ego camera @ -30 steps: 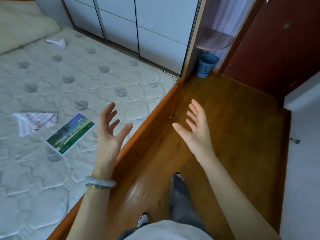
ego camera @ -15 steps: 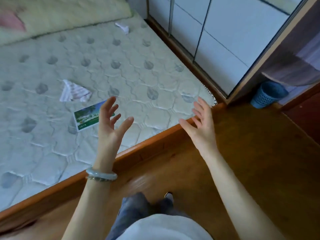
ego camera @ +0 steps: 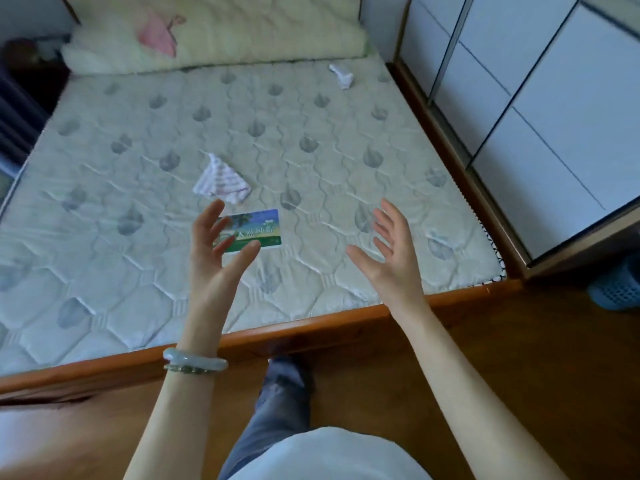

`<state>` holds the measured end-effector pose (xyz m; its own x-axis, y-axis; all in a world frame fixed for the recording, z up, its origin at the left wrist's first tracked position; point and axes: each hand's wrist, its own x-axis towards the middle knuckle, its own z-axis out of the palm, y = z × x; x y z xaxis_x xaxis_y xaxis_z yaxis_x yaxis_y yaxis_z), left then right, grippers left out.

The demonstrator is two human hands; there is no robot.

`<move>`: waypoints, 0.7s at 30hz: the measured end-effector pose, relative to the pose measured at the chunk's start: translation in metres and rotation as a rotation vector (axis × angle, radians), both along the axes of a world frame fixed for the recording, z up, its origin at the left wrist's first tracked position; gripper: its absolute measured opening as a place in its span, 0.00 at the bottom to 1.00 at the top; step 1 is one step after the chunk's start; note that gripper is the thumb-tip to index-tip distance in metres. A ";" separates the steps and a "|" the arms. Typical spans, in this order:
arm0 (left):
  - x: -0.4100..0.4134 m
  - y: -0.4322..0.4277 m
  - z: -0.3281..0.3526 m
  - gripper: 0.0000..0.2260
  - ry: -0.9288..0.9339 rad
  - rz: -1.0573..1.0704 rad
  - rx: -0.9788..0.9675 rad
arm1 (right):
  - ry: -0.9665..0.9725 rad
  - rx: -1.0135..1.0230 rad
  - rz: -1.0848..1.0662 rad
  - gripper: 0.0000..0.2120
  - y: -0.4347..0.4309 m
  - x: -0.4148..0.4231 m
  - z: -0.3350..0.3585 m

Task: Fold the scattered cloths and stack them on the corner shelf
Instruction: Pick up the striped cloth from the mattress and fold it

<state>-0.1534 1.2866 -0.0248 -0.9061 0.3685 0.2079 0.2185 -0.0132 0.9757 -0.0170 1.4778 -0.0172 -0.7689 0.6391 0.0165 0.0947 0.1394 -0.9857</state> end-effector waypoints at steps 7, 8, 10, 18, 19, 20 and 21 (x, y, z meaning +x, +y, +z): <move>-0.098 0.013 0.017 0.32 0.025 -0.014 -0.046 | 0.027 -0.021 0.000 0.37 0.009 -0.099 0.011; -0.115 0.013 0.021 0.33 0.030 -0.015 -0.059 | 0.026 -0.024 0.006 0.37 0.009 -0.117 0.010; -0.147 0.011 0.028 0.35 0.033 -0.021 -0.083 | 0.026 -0.030 0.015 0.37 0.008 -0.153 0.010; -0.245 0.004 0.026 0.34 0.002 -0.055 -0.152 | 0.046 -0.064 0.044 0.37 0.004 -0.266 0.011; -0.251 0.005 0.026 0.33 0.002 -0.056 -0.157 | 0.042 -0.069 0.051 0.37 0.004 -0.273 0.011; -0.256 0.005 0.025 0.33 0.003 -0.059 -0.162 | 0.036 -0.072 0.059 0.37 0.004 -0.280 0.010; -0.261 0.006 0.026 0.33 0.002 -0.062 -0.166 | 0.029 -0.070 0.067 0.36 0.004 -0.286 0.010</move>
<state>-0.4142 1.2922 0.0009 -0.8803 0.4530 0.1409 0.2238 0.1347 0.9653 -0.3025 1.4818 -0.0073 -0.8099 0.5866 -0.0036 0.0589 0.0751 -0.9954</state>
